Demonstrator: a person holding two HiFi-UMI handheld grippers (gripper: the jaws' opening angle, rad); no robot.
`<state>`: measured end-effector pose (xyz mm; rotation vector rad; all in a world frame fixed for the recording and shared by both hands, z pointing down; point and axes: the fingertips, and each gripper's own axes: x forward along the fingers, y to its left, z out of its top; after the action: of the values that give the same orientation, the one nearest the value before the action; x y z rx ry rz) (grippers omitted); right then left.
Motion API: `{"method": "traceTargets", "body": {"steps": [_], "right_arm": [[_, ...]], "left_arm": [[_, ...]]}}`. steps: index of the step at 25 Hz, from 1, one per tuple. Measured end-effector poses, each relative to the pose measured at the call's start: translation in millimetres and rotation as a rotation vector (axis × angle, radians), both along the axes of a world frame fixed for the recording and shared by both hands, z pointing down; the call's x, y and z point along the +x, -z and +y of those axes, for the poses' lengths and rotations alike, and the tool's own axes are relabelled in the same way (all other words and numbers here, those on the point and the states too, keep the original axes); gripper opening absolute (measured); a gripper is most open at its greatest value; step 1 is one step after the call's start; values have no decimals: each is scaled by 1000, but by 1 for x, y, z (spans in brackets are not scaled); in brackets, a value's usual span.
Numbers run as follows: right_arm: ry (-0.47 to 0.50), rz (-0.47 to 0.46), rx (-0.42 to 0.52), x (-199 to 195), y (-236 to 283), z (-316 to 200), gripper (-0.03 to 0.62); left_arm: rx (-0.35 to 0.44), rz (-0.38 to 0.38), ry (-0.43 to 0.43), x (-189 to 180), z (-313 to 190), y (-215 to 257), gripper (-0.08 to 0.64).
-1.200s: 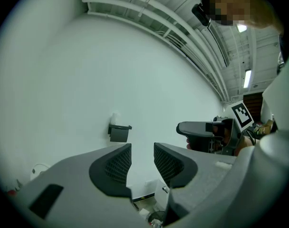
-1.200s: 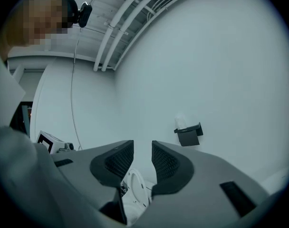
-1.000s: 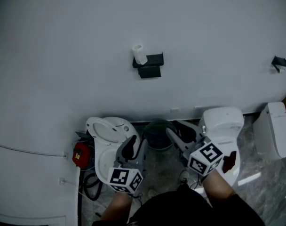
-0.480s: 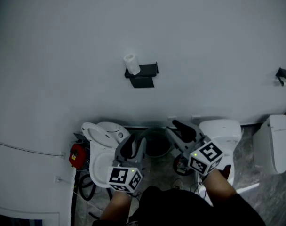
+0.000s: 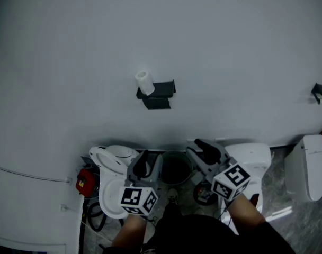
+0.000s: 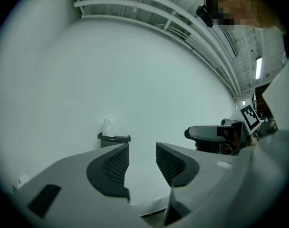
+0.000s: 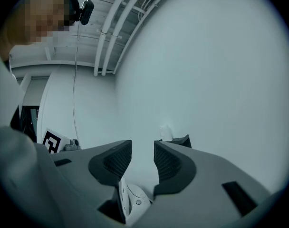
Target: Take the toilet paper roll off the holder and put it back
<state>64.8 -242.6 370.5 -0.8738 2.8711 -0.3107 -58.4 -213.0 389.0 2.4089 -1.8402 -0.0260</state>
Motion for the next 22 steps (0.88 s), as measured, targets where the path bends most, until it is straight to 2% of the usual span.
{"method": "traceTargets", "body": {"steps": [13, 22], "right_arm": [[-110, 13, -29, -52, -16, -117, 180], [-157, 45, -46, -95, -27, -170, 201]], "left_arm": [[0, 9, -78, -65, -136, -5, 197], [9, 15, -108, -115, -210, -7, 227]]}}
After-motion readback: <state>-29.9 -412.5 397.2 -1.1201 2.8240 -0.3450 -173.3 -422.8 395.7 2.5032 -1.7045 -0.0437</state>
